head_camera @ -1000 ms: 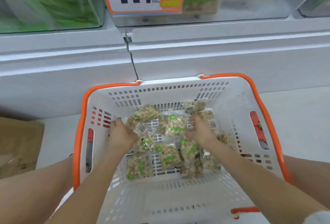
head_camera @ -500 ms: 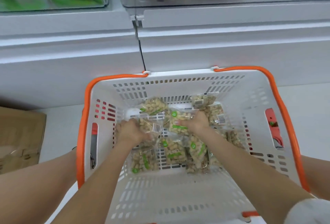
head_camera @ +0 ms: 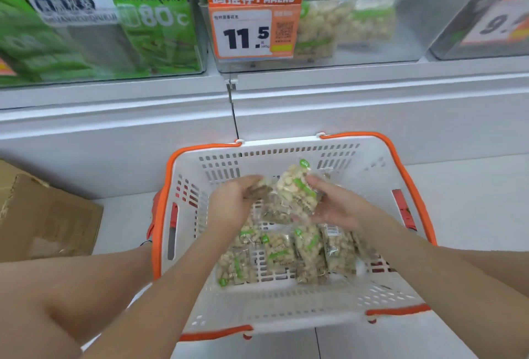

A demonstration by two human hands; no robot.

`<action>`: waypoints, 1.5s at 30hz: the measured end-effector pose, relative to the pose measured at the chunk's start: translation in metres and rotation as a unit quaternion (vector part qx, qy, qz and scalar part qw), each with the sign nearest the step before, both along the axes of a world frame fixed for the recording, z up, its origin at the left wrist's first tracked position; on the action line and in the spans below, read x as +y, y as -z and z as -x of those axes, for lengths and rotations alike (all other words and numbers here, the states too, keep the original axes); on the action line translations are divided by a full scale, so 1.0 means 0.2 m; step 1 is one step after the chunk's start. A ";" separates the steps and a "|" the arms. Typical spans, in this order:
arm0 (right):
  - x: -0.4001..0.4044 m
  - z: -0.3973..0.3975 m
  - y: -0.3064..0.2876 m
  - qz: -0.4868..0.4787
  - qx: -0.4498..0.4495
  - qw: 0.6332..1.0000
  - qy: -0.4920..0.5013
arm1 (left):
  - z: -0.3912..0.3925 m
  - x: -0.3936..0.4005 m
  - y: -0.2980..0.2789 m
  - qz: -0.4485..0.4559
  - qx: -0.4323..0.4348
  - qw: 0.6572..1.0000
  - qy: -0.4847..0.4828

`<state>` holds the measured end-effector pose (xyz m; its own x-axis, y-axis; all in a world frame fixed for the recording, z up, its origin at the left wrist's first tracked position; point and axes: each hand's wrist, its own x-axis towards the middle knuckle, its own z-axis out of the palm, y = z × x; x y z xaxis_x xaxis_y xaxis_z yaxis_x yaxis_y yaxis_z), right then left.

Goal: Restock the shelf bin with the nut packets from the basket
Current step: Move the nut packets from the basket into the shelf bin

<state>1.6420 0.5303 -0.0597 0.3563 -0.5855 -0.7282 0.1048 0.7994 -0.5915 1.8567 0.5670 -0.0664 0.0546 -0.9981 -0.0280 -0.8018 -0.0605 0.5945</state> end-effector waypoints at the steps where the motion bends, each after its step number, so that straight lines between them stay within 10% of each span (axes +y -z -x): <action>1: 0.01 0.01 -0.04 -0.015 -0.051 0.998 0.020 | 0.02 0.00 -0.06 0.076 -0.014 0.996 0.039; 5: 0.05 0.01 -0.24 -0.022 -0.143 0.987 0.072 | 0.10 0.01 -0.26 0.316 -0.145 0.917 0.194; 8: 0.07 0.01 -0.36 0.020 -0.130 0.983 0.125 | 0.16 0.06 -0.39 0.295 -0.106 0.929 0.198; 13: 0.06 0.06 -0.51 0.061 -0.100 0.982 0.150 | 0.16 0.05 -0.64 0.004 0.143 0.987 0.069; 18: 0.04 0.10 -0.65 0.118 -0.088 0.986 0.081 | 0.13 0.01 -0.80 -0.298 0.539 0.787 0.042; 23: -0.04 0.11 -0.79 0.208 -0.017 0.972 -0.106 | 0.12 -0.11 -0.86 -0.233 0.466 0.852 -0.057; 27: -0.13 0.14 -0.84 0.393 0.205 0.849 -0.289 | 0.01 -0.23 -0.97 -0.180 0.302 0.936 0.011; 31: -0.18 0.05 -0.89 0.502 0.209 0.768 -0.340 | 0.05 -0.29 -1.02 -0.168 0.190 0.963 0.095; 41: -0.23 0.01 -0.95 0.488 0.132 0.786 -0.355 | 0.05 -0.37 -1.06 -0.168 0.201 0.955 0.137; 45: -0.22 0.03 -0.93 0.486 0.096 0.827 -0.267 | 0.01 -0.38 -1.08 -0.233 0.423 0.875 0.031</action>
<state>1.6365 0.4853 0.1255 0.6853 -0.7239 -0.0802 -0.2805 -0.1607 -0.9463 1.8546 0.4918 0.1503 -0.2362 -0.8677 -0.4374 -0.0960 -0.4271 0.8991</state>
